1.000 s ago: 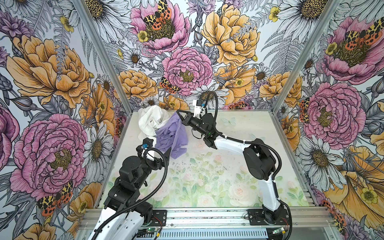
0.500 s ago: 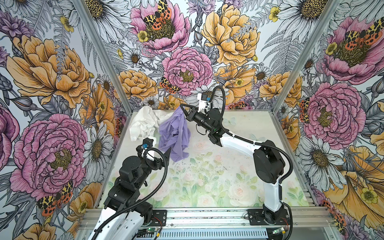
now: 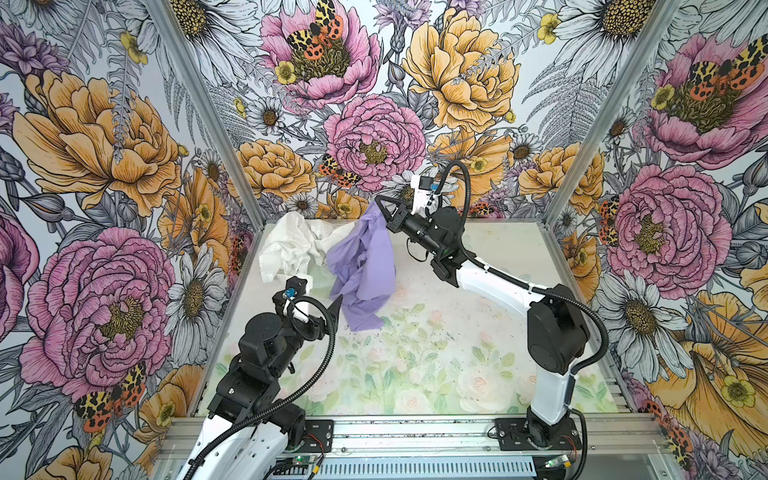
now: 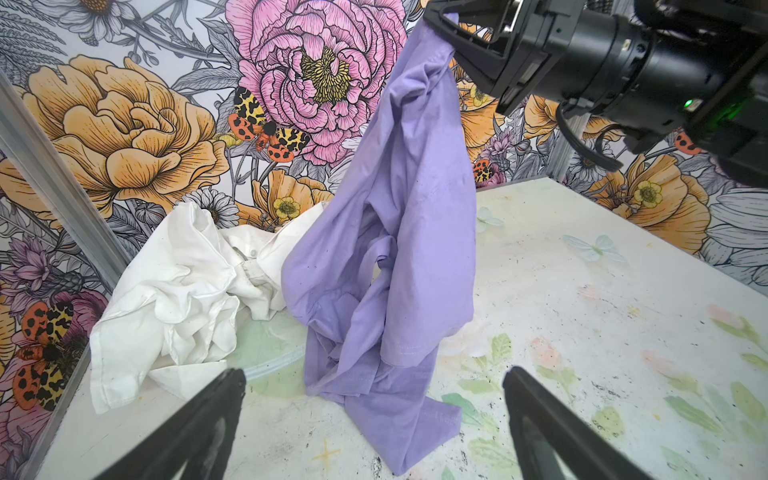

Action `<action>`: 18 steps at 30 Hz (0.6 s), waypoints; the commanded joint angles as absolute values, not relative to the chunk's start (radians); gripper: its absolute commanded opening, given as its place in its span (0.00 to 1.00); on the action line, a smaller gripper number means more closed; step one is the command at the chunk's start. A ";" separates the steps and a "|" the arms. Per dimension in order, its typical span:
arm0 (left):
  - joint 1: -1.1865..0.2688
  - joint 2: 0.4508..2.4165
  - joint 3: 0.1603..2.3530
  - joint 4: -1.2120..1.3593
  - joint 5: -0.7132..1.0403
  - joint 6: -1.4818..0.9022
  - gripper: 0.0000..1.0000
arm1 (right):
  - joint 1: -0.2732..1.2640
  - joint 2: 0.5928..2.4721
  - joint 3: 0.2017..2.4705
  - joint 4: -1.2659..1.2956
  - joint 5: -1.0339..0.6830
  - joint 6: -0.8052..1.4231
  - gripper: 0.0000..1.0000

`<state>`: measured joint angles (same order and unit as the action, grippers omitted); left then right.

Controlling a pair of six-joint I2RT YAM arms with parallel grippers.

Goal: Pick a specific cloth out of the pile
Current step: 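Lift the lavender shirt with the right gripper, pulling it from the white shirt, then carry the lavender shirt with the right gripper toward the far corner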

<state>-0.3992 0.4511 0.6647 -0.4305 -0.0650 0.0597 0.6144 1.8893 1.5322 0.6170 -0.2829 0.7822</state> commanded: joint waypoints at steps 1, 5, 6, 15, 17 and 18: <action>-0.407 0.440 0.656 -0.430 -0.058 0.075 0.99 | 0.594 1.815 1.530 0.609 -0.288 0.736 0.00; -0.407 0.440 0.655 -0.430 -0.057 0.075 0.99 | 0.566 1.782 1.522 0.571 -0.288 0.704 0.00; -0.407 0.439 0.656 -0.430 -0.056 0.074 0.99 | 0.557 1.773 1.520 0.563 -0.288 0.701 0.00; -0.406 0.439 0.655 -0.429 -0.059 0.074 0.99 | 0.476 1.708 1.511 0.490 -0.291 0.662 0.00; -0.406 0.437 0.655 -0.428 -0.058 0.074 0.99 | 0.462 1.700 1.515 0.475 -0.293 0.651 0.00; -0.407 0.437 0.655 -0.430 -0.058 0.075 0.99 | 0.454 1.695 1.518 0.464 -0.293 0.644 0.00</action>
<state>-0.3992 0.4511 0.6643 -0.4305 -0.0650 0.0597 0.4698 1.7470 1.5097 0.4679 -0.2859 0.6807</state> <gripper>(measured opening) 0.986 0.051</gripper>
